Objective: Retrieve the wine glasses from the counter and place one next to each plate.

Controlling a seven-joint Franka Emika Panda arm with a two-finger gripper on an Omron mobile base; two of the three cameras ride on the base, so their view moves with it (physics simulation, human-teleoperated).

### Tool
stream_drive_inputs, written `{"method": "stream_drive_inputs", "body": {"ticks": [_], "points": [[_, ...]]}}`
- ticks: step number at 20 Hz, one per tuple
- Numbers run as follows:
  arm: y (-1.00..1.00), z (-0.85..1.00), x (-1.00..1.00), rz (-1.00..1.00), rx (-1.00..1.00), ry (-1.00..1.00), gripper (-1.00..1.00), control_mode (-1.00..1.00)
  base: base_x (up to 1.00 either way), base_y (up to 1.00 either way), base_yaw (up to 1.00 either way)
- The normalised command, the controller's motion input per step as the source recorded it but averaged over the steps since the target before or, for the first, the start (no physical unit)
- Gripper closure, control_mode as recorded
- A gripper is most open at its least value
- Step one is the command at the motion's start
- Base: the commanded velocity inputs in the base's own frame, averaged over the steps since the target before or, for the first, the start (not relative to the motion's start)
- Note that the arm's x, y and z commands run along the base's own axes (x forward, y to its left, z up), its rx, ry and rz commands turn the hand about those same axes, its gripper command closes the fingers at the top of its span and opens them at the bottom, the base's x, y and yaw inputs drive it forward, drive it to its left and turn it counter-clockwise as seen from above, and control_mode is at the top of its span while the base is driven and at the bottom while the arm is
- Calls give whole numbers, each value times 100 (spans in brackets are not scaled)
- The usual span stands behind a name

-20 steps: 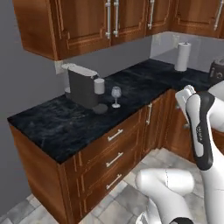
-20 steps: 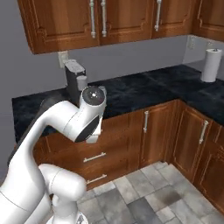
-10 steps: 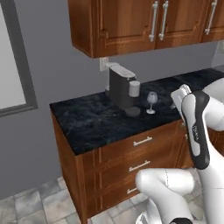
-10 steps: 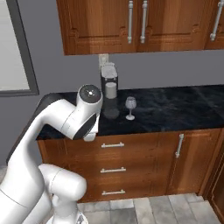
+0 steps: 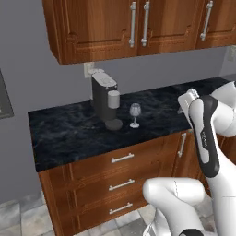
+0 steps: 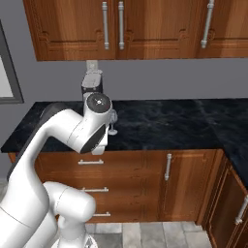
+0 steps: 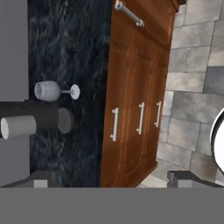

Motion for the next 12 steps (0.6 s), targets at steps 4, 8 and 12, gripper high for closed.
{"method": "stream_drive_inputs", "body": {"ticks": [4,8,12], "points": [[0,0,0,0,0,0,-100,100,4,-61,34],[0,0,0,0,0,0,-100,100,37,-8,29],[0,0,0,0,0,0,-100,100,13,0,25]]}}
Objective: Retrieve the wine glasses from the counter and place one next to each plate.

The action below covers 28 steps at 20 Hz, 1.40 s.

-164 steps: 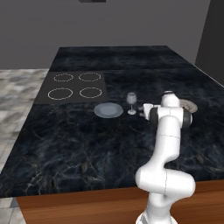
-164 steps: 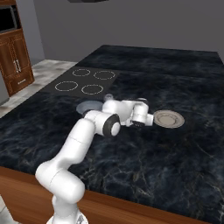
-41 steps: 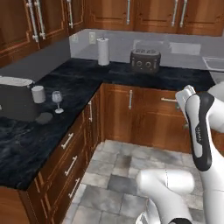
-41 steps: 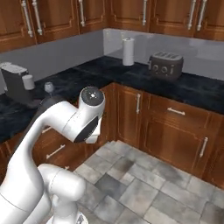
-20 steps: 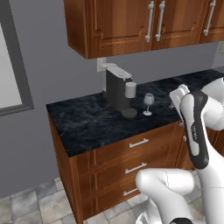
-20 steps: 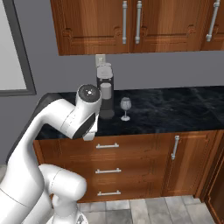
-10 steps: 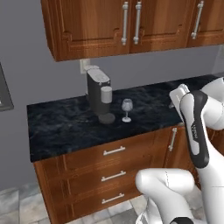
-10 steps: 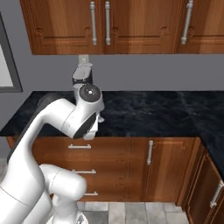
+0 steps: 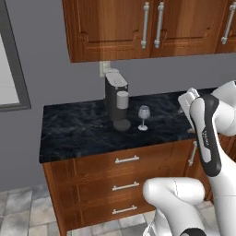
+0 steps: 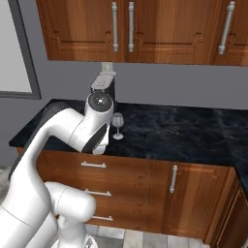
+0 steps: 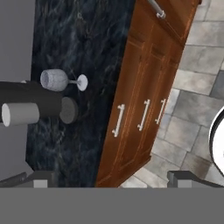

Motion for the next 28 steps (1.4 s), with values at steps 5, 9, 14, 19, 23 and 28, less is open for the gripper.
{"method": "stream_drive_inputs", "body": {"ticks": [5,9,14,19,23,28], "points": [[0,0,0,0,0,0,-100,100,23,8,2],[0,0,0,0,0,0,-100,100,42,0,-3],[0,0,0,0,0,0,-100,100,60,-4,0],[0,0,0,0,0,0,-100,100,22,-32,9],[0,0,0,0,0,0,-100,100,17,-40,20],[0,0,0,0,0,0,-100,100,34,-24,19]]}}
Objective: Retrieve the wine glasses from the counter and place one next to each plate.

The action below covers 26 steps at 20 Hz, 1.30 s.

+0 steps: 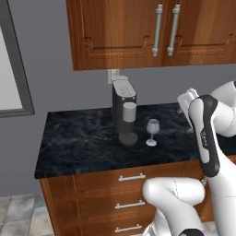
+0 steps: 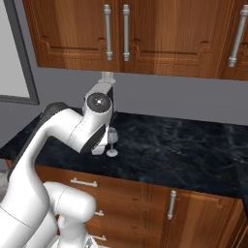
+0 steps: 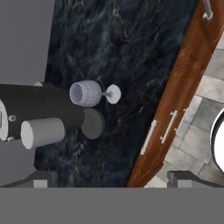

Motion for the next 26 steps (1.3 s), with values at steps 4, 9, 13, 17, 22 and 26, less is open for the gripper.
{"method": "stream_drive_inputs", "body": {"ticks": [4,9,13,17,22,26], "points": [[0,0,0,0,0,0,-100,100,66,4,6],[0,0,0,0,0,0,-100,100,23,-16,8],[0,0,0,0,0,0,-100,100,1,-16,2],[0,0,0,0,0,0,-100,100,0,-6,-4],[-7,-7,0,-2,9,0,-100,-100,3,-1,-5],[-43,-24,-2,0,20,3,-100,-100,0,0,0]]}}
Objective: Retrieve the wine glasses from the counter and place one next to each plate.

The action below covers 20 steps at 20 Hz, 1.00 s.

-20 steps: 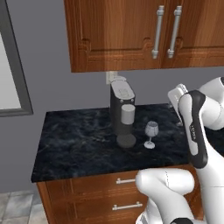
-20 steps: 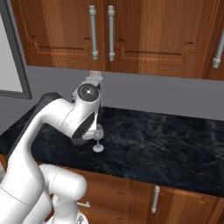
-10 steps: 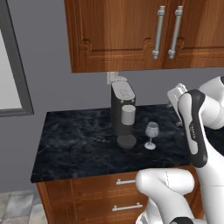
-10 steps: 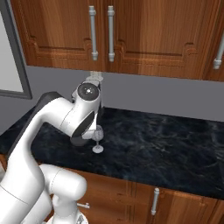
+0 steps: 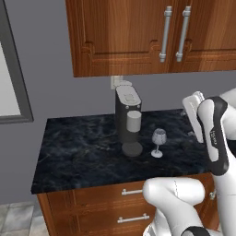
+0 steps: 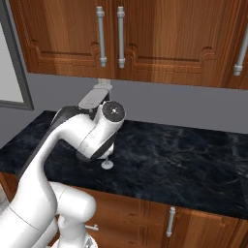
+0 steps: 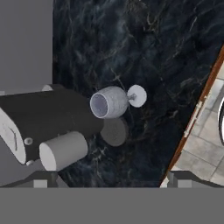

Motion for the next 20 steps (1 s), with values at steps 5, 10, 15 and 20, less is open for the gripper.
{"method": "stream_drive_inputs", "body": {"ticks": [5,10,15,20], "points": [[-48,-33,0,2,16,2,-100,-100,0,0,0],[-29,-33,5,8,21,1,-100,-100,0,0,0],[-10,-30,30,14,14,2,-100,-100,0,0,0],[-8,-28,33,10,3,6,-100,-100,0,0,0]]}}
